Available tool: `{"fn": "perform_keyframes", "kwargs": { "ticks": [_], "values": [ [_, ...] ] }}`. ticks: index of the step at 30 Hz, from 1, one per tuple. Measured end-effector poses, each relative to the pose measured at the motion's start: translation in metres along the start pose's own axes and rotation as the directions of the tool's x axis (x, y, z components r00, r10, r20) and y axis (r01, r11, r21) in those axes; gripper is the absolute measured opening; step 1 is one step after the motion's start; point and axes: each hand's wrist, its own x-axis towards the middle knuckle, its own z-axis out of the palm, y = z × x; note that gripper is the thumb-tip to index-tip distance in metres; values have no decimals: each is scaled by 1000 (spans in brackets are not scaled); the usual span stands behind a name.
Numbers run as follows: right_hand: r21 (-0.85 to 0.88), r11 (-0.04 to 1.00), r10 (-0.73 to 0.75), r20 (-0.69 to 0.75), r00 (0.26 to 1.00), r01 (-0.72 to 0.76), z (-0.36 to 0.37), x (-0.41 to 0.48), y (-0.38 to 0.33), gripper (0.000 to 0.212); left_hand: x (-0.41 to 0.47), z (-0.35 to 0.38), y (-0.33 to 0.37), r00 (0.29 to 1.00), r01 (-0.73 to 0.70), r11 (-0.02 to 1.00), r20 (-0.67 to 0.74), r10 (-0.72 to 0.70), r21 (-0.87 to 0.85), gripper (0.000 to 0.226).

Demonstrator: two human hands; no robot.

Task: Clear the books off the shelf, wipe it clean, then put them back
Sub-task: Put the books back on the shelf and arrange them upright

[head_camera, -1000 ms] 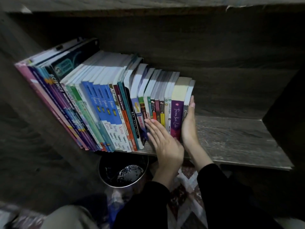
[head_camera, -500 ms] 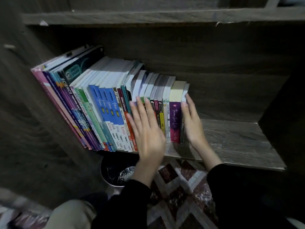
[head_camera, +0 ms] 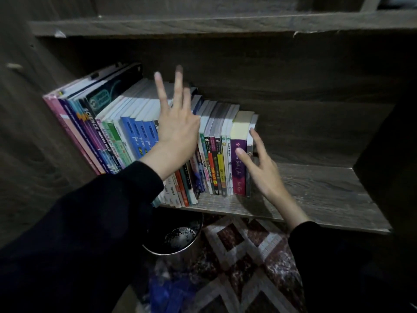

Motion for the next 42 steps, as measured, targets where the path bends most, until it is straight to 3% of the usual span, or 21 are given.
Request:
{"fn": "perform_keyframes", "kwargs": {
  "ticks": [3,7,10,12,15,19,22,25,29,35,42],
  "values": [
    [-24,999,-28,-5,1000,28,-1,0,1,86,19,-6,3,997,-74,996,24,73,58,15],
    [-23,998,-58,10,998,58,-4,0,2,95,31,-5,3,969,-227,974,107,224,16,24],
    [-32,999,-28,2,1000,28,-2,-2,9,112,27,-1,-2,930,-330,944,177,321,20,50],
    [-19,999,32,-9,999,-32,4,-7,19,119,28,1,-3,917,-339,941,216,335,-22,69],
    [-12,996,93,33,995,-92,17,-18,34,123,32,-4,-5,904,-322,939,256,342,-120,71],
    [13,1000,-8,-40,999,8,21,-23,30,121,39,-15,-9,865,-275,929,357,352,-250,71],
    [-7,996,-94,-77,993,94,14,-8,17,125,40,-13,-6,877,-233,924,345,334,-302,110],
    [-194,965,-175,9,984,174,14,8,13,137,41,-3,1,875,-297,931,330,354,-212,134],
    [-324,927,-189,30,982,188,12,23,23,141,43,1,9,889,-315,936,297,350,-160,136],
    [-299,924,-234,57,970,241,9,35,40,136,28,16,37,931,-233,873,162,327,-428,131],
    [-273,955,-90,105,990,115,17,25,84,143,25,27,35,949,-223,833,84,305,-506,131]
  ]
}}
